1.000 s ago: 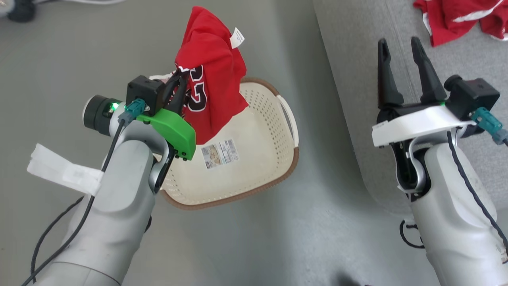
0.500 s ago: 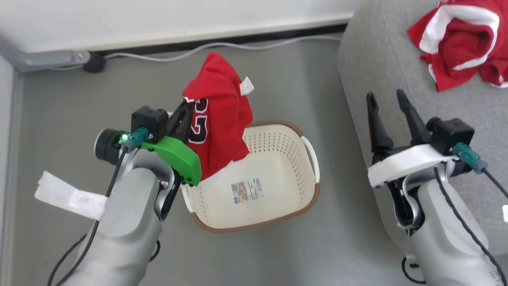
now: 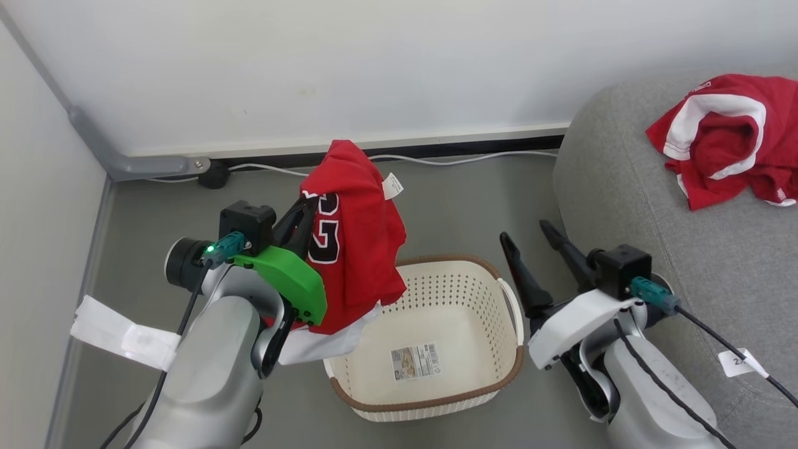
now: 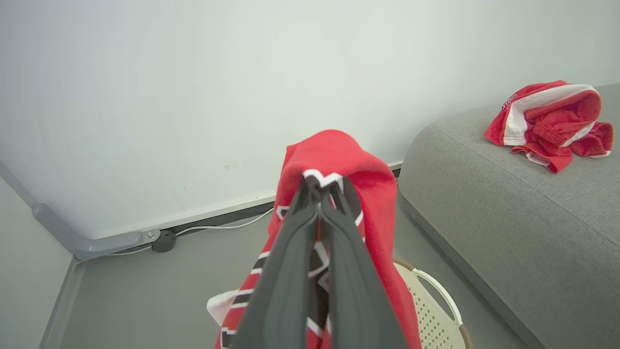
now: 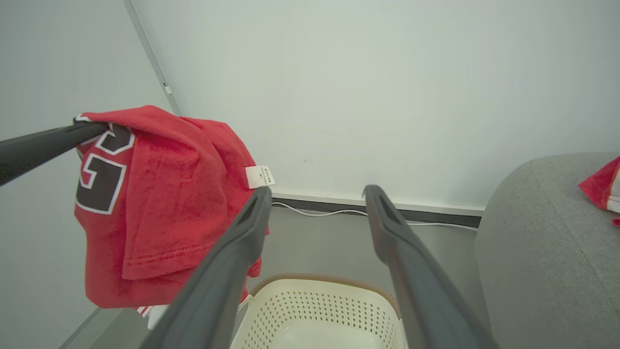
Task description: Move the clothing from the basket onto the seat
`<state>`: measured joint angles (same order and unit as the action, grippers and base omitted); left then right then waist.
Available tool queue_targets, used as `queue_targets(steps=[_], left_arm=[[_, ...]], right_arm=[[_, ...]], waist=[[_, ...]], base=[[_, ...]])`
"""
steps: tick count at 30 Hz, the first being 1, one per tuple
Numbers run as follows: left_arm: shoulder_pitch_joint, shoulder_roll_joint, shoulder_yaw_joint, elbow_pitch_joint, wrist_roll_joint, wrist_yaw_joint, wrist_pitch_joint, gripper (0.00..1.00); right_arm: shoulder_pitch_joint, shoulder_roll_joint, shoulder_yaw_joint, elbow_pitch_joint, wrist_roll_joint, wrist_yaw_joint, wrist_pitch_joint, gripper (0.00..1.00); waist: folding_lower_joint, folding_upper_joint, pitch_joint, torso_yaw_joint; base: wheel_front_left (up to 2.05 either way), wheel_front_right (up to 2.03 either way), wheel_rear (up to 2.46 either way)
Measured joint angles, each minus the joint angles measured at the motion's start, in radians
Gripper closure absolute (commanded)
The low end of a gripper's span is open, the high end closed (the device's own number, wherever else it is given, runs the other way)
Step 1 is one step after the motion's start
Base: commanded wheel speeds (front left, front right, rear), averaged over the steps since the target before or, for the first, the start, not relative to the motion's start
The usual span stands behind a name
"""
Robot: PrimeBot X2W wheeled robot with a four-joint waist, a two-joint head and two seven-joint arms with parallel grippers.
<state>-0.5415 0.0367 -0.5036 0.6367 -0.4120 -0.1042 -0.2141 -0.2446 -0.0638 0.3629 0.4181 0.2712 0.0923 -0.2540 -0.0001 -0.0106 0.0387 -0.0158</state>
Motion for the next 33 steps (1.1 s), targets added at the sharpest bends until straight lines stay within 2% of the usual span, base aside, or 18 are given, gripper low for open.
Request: queue_targets(steps=[7, 18, 27, 33], left_arm=[[0.001, 0.000, -0.031, -0.065, 0.000, 0.000, 0.029, 1.00], [0.016, 0.000, -0.093, -0.168, 0.000, 0.000, 0.077, 1.00], [0.035, 0.000, -0.156, -0.253, -0.006, -0.001, 0.109, 1.00], [0.049, 0.001, -0.183, -0.299, -0.013, 0.000, 0.136, 1.00]], right_arm=[[-0.012, 0.003, 0.103, 0.043, 0.001, 0.022, 0.031, 0.00], [-0.081, 0.004, 0.199, 0.109, 0.054, 0.031, 0.063, 0.00], [-0.141, 0.002, 0.321, 0.139, 0.173, 0.031, 0.080, 0.00], [-0.197, 0.002, 0.357, 0.142, 0.229, 0.031, 0.080, 0.00]], waist=[[0.0000, 0.0000, -0.040, 0.025], [0.0000, 0.0000, -0.040, 0.043], [0.0001, 0.0000, -0.033, 0.069], [0.0001, 0.0000, -0.030, 0.077]], base=[[0.00, 0.00, 0.00], [0.00, 0.00, 0.00], [0.00, 0.00, 0.00], [0.00, 0.00, 0.00]])
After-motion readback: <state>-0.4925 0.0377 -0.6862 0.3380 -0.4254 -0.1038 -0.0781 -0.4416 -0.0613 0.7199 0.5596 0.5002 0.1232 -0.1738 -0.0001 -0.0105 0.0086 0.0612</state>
